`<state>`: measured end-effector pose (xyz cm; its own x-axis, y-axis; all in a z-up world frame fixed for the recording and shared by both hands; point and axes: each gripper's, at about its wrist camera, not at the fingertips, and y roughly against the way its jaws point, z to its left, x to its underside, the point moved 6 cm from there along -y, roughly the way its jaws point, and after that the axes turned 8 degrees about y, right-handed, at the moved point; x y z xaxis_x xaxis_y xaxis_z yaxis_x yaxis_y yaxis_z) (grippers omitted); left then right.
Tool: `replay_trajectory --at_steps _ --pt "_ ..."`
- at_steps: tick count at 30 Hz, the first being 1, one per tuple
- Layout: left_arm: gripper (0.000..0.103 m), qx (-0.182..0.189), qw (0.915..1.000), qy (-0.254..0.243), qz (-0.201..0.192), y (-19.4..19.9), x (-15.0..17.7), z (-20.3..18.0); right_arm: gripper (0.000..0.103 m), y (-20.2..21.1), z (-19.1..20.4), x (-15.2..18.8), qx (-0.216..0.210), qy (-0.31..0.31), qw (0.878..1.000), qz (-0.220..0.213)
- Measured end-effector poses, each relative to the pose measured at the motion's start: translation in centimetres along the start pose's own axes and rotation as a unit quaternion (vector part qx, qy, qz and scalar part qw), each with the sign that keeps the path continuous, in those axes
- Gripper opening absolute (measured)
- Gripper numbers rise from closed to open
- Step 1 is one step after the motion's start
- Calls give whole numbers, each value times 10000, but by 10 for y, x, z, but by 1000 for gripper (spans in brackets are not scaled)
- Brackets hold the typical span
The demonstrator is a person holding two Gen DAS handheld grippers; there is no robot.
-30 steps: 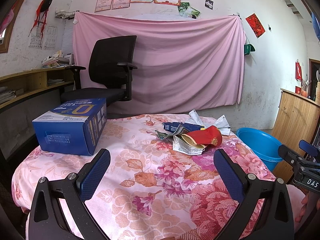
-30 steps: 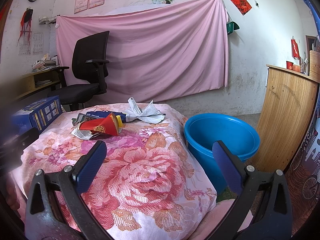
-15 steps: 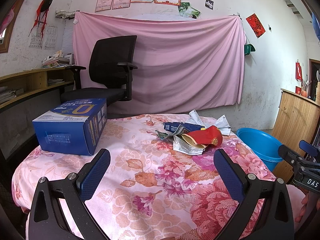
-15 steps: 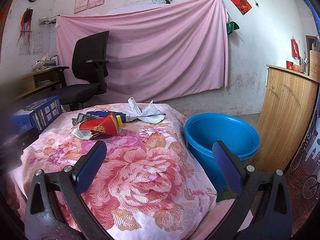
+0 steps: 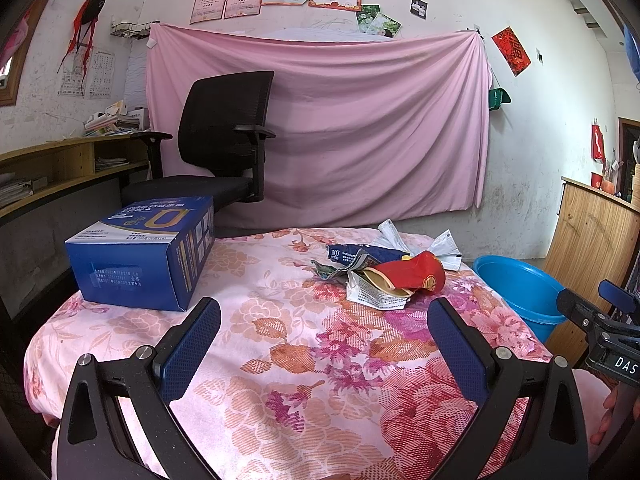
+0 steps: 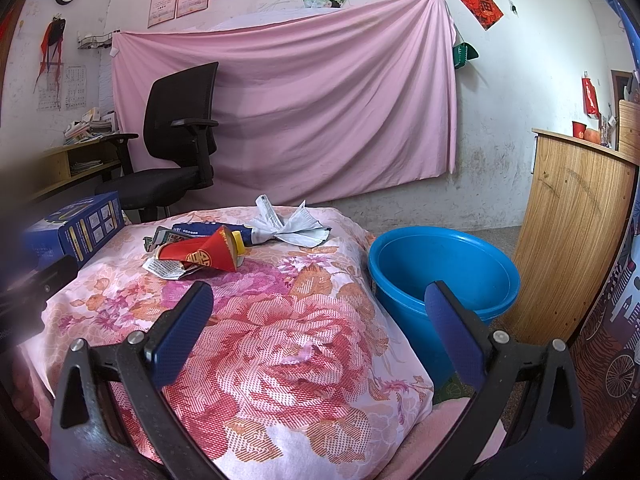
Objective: Collect trash
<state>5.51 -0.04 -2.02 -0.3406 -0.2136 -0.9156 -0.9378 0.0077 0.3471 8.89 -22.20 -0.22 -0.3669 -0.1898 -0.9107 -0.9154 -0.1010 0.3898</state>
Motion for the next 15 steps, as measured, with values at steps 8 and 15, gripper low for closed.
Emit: replay_trajectory --at_steps 8,15 --pt "101 -1 10000 -4 4 0 0 0 103 0 0 1 1 -7 10000 2" --pt "101 -26 10000 -39 24 -2 2 0 103 -1 1 1 -7 -18 10000 4"
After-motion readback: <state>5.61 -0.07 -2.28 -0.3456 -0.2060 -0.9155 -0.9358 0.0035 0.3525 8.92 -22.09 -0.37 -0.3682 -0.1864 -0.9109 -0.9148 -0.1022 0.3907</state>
